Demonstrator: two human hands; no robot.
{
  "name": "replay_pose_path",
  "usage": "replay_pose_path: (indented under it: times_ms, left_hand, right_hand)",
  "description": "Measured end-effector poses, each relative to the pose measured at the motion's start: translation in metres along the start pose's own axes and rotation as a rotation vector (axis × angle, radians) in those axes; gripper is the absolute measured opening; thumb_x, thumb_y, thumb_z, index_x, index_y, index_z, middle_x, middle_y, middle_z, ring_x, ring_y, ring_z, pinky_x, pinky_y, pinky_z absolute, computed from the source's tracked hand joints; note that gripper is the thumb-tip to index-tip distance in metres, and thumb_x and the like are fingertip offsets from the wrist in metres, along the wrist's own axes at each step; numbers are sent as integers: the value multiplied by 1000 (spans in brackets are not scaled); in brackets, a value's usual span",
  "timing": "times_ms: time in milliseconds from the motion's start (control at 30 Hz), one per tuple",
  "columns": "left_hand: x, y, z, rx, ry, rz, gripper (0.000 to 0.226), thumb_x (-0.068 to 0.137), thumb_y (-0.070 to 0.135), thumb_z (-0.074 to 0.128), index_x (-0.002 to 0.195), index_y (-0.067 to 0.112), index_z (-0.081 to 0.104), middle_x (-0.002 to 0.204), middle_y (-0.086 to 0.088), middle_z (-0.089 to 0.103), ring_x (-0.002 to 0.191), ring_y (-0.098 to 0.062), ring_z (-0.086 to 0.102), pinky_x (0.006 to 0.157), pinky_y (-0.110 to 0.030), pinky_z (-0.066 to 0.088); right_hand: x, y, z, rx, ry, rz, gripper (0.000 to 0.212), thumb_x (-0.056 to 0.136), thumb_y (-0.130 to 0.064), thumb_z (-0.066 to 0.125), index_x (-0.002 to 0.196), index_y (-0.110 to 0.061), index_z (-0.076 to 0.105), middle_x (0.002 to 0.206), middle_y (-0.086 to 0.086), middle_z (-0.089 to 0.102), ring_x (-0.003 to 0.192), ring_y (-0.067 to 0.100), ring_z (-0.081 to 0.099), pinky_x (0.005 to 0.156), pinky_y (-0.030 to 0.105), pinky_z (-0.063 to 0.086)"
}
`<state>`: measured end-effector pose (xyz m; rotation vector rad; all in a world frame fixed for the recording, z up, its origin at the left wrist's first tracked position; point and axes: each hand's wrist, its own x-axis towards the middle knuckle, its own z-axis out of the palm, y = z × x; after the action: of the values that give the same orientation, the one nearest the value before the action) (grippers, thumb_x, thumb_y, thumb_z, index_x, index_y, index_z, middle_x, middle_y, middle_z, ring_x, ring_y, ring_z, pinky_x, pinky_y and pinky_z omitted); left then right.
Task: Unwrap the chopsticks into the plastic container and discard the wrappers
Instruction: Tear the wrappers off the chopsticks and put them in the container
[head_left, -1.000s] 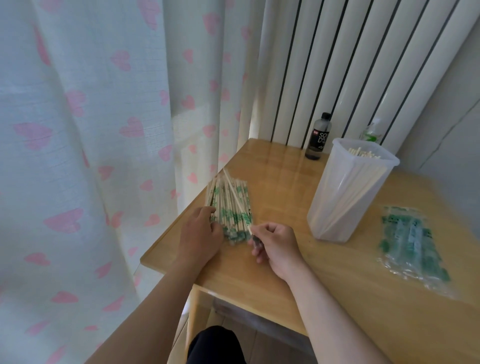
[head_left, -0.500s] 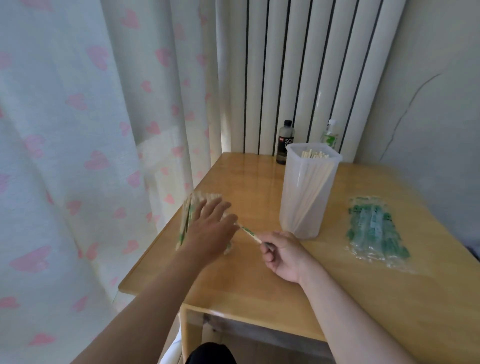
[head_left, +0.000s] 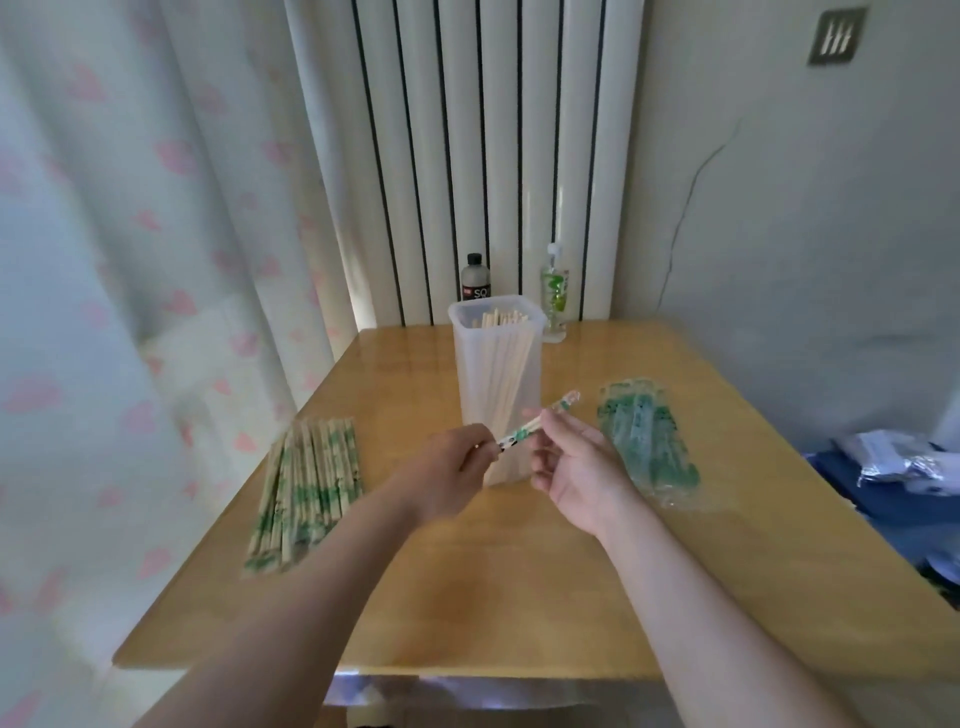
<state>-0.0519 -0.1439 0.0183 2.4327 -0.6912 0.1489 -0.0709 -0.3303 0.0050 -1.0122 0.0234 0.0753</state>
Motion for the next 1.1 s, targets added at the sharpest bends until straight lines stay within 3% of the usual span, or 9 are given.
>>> replay_pose_path:
  times_ms: [167, 267, 500, 700, 867, 1100]
  left_hand:
    - [16, 28, 15, -161, 8, -16, 23, 103, 14, 50, 86, 6, 62, 65, 0, 60, 55, -2, 50, 59, -23, 41]
    - [20, 39, 19, -172, -10, -34, 24, 104, 15, 49, 88, 4, 64, 64, 4, 59, 53, 1, 49, 57, -18, 40]
    - [23, 40, 18, -156, -22, -46, 26, 105, 21, 50, 90, 7, 66, 62, 6, 58, 54, -2, 49, 58, -21, 41]
    - [29, 48, 18, -122, 12, -11, 25, 104, 21, 50, 89, 8, 65, 65, 2, 60, 60, -11, 52, 61, -31, 45]
    - [24, 41, 11, -123, -14, -27, 27, 105, 23, 49, 91, 7, 66, 64, 4, 60, 56, -4, 48, 59, -22, 41]
    - [25, 42, 9, -95, 14, -10, 24, 105, 23, 49, 91, 14, 66, 66, 2, 60, 62, -15, 53, 61, -32, 45]
  right_hand:
    - [-6, -4, -9, -88, 55, -24, 14, 98, -17, 65, 100, -5, 73, 63, 3, 54, 53, 15, 46, 46, 27, 31]
    - [-8, -7, -14, -66, 78, -25, 18, 98, -14, 65, 105, 1, 72, 64, 4, 56, 54, 15, 47, 45, 26, 31]
    - [-5, -28, -33, 19, 188, -97, 14, 95, -12, 68, 100, -3, 78, 72, 1, 63, 59, 13, 53, 50, 27, 35]
    - [-5, -18, -26, -14, 100, -45, 15, 94, -16, 71, 102, -6, 79, 85, 8, 66, 60, 16, 56, 46, 27, 36]
    - [-1, -28, -35, -2, 189, -88, 13, 92, -13, 73, 98, -5, 80, 110, 15, 75, 63, 13, 58, 49, 25, 39]
    - [-5, -25, -23, 10, 180, -76, 13, 92, -16, 74, 100, -8, 81, 100, 6, 72, 63, 14, 58, 48, 26, 39]
